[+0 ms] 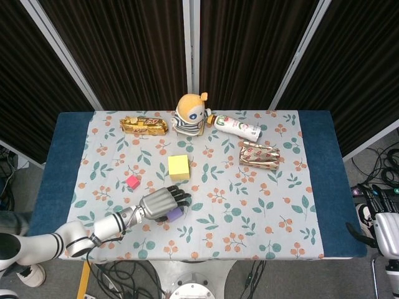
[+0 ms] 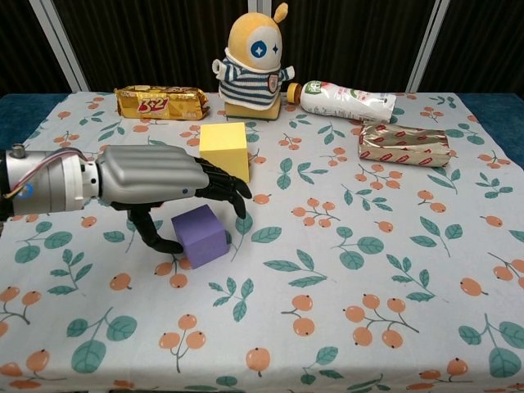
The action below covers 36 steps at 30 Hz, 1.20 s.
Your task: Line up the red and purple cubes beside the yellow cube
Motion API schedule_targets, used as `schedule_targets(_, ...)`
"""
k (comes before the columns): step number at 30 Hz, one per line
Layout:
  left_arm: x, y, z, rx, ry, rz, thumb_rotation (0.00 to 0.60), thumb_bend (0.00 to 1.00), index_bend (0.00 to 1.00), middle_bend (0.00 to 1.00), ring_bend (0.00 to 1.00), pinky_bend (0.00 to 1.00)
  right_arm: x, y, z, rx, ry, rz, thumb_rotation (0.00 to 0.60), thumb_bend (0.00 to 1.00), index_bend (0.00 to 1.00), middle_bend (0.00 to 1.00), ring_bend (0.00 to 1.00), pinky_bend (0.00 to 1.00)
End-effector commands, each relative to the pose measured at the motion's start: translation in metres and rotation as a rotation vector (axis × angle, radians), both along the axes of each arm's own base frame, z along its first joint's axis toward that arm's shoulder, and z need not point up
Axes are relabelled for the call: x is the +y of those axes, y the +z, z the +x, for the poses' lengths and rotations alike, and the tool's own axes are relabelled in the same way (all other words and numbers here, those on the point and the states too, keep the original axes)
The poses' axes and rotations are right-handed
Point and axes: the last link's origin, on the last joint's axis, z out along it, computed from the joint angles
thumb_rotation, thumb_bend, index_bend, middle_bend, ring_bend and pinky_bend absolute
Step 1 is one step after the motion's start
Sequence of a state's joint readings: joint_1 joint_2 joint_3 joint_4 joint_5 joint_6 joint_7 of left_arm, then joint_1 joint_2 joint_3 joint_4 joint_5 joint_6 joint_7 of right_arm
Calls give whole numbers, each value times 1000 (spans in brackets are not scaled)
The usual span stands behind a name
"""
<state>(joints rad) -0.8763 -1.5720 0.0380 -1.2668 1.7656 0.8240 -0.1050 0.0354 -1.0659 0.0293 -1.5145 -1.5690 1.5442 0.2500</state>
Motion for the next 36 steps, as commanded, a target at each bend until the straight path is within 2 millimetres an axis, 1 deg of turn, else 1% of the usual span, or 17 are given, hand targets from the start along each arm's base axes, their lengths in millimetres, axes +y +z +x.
schedule_targets(1,0,-5,0,-23,19,5,600,314,367,326,242,194,0,0,0,0,-1,-1,600,149,45,127,0,104)
schedule_targets(4,0,-9,-2,-51,51,11,600,323,426,395,289,198,1,0,0,-1,0,0,600,150,45,127,0,104)
schedule_targets(6,1,-8,-4,-74,72,28,600,332,481,449,339,205,1,0,0,0,-1,0,600,149,45,127,0,104)
schedule_targets(9,0,-2,-9,-110,116,50,600,330,518,485,383,209,0,1,0,0,-1,0,600,148,45,127,0,104)
schedule_targets(12,-1,16,-19,-178,194,93,600,328,518,486,383,210,1,1,0,-1,2,-1,600,149,45,127,0,104)
schedule_targets(17,-7,56,-46,-238,361,193,600,324,506,485,383,210,0,2,-1,-1,4,-1,600,149,45,127,0,104)
schedule_targets(19,-7,68,-54,-257,436,227,600,320,504,484,383,210,0,1,-1,-4,6,1,600,149,45,127,0,104)
schedule_targets(21,-3,73,-58,-269,496,255,600,314,499,479,383,210,0,0,0,-6,8,5,600,149,44,127,0,104)
schedule_targets(24,9,72,-57,-286,579,284,600,307,490,473,383,210,-1,-1,0,-9,15,10,600,149,45,127,0,104)
schedule_targets(28,31,63,-42,-287,631,308,600,297,483,466,383,211,-2,-1,2,-6,24,9,600,149,44,127,0,104)
schedule_targets(32,50,52,-30,-258,679,338,600,289,475,452,383,210,-1,0,3,-3,22,8,600,149,45,127,0,104)
schedule_targets(36,63,41,-24,-195,710,379,600,288,466,447,383,210,0,1,2,0,16,6,600,149,45,127,0,104)
